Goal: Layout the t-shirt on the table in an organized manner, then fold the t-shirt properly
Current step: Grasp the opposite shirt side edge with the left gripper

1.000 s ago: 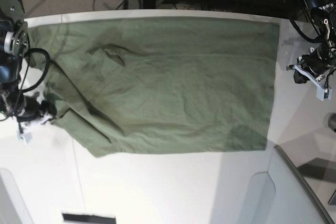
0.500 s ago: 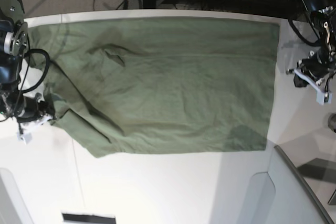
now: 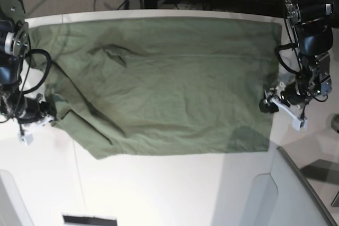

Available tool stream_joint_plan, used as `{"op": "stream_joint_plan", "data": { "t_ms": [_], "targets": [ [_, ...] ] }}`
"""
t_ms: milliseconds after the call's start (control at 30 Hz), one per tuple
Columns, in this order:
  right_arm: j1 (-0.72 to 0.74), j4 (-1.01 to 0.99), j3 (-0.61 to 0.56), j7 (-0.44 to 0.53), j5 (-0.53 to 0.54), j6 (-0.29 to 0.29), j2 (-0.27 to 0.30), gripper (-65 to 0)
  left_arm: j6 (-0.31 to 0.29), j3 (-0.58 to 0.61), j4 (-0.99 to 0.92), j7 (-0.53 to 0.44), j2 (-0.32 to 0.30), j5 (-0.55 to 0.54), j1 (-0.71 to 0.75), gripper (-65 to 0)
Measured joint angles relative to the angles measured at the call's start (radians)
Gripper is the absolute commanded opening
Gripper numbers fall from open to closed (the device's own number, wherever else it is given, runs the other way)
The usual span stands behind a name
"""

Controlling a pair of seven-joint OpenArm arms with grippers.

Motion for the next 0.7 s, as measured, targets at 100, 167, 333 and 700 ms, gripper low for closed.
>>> {"op": "stream_joint_plan", "data": {
  "t_ms": [100, 167, 333, 700],
  "targets": [
    [0.000, 0.000, 0.000, 0.000, 0.000, 0.000, 0.002, -65.0, -0.002, -0.002, -0.037, -0.046, -0.006, -0.019, 0.004, -36.4],
    [0.000, 0.000, 0.000, 0.000, 0.000, 0.000, 0.004, -65.0, -0.002, -0.002, -0.036, -0.064, -0.003, -0.028, 0.017, -41.3],
    [0.000, 0.000, 0.000, 0.000, 0.000, 0.000, 0.003, -65.0, -0.002, -0.002, 0.038, -0.066, 0.014, -0.030, 0.081, -64.3],
    [0.000, 0.000, 0.000, 0.000, 0.000, 0.000, 0.001, -65.0, -0.002, -0.001, 0.282, 0.061, 0.023, -0.020, 0.232, -65.0]
  ]
}}
